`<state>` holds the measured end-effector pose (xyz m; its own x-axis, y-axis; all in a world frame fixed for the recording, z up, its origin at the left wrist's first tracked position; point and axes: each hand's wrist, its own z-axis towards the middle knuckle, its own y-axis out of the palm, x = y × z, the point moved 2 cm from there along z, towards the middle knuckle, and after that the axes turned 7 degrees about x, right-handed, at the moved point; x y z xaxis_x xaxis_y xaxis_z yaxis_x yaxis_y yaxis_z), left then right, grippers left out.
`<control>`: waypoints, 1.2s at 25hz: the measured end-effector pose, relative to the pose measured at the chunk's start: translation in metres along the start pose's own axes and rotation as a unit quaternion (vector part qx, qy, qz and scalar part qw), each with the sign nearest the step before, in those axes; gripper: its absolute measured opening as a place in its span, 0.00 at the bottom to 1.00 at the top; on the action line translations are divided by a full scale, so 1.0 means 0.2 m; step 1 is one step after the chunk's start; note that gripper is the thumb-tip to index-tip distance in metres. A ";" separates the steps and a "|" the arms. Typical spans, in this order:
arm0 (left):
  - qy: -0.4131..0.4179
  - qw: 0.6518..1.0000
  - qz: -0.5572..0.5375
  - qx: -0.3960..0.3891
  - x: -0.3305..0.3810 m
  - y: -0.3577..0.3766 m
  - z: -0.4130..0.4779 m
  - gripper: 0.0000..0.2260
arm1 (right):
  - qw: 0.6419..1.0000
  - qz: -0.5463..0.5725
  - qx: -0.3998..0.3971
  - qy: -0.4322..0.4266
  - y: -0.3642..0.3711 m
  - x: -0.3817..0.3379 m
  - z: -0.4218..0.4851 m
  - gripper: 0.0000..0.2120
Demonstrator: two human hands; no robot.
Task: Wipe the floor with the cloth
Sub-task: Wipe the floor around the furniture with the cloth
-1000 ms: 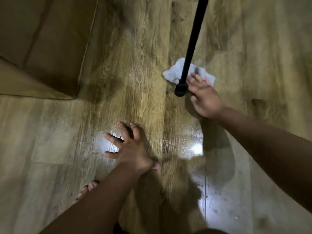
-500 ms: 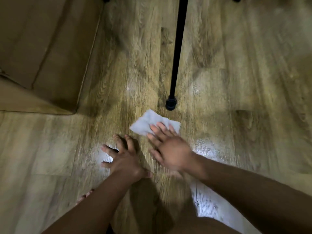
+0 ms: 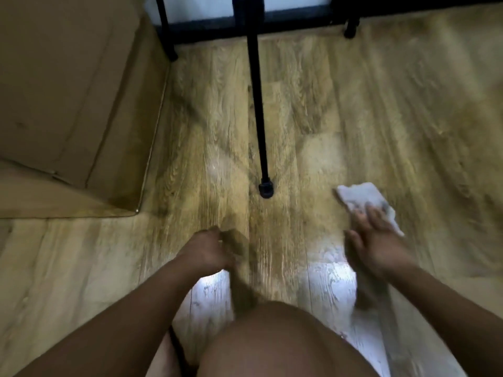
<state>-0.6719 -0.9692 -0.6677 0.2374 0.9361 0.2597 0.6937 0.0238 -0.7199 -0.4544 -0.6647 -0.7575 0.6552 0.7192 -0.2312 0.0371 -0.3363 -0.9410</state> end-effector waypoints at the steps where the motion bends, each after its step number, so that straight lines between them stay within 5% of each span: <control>1: 0.019 1.000 0.001 0.004 0.07 -0.03 0.00 0.29 | 0.999 0.005 0.001 0.049 -0.04 0.09 0.04 0.34; 6: 0.099 0.976 0.186 0.055 0.51 -0.12 -0.05 0.31 | 0.991 -0.043 -0.127 0.030 -0.17 0.15 0.20 0.38; 8: 0.162 0.908 0.375 0.089 0.64 -0.14 -0.08 0.29 | 0.982 -0.071 -0.174 -0.022 -0.23 0.14 0.22 0.39; 10: 0.271 0.801 0.525 0.099 0.77 -0.13 -0.07 0.28 | 0.979 -0.101 -0.172 -0.051 -0.28 0.16 0.21 0.39; 13: 0.349 0.738 0.568 0.101 0.90 -0.13 0.01 0.25 | 0.961 -0.133 -0.211 -0.117 -0.33 0.16 0.22 0.36; 20: 0.356 0.707 0.611 -0.005 1.19 0.11 0.39 0.41 | 0.967 -0.086 -0.222 -0.085 -0.37 0.21 0.31 0.41; 23: 0.264 0.787 0.557 -0.022 1.33 0.10 0.65 0.65 | 0.969 -0.105 -0.220 -0.041 -0.36 0.18 0.47 0.41; 26: 0.195 0.848 0.488 -0.066 1.23 0.11 0.85 0.74 | 0.977 -0.076 -0.197 -0.004 -0.34 0.06 0.62 0.44; 30: 0.193 0.867 0.447 -0.103 1.17 0.14 0.91 0.79 | 0.974 -0.049 -0.218 0.021 -0.39 0.09 0.67 0.42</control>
<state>-0.7206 -0.6849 -0.7446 0.9254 0.3598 -0.1191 0.2118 -0.7515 -0.6249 -0.5473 -0.5436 -0.7213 0.6626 0.7382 -0.1265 0.4125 -0.5006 -0.7610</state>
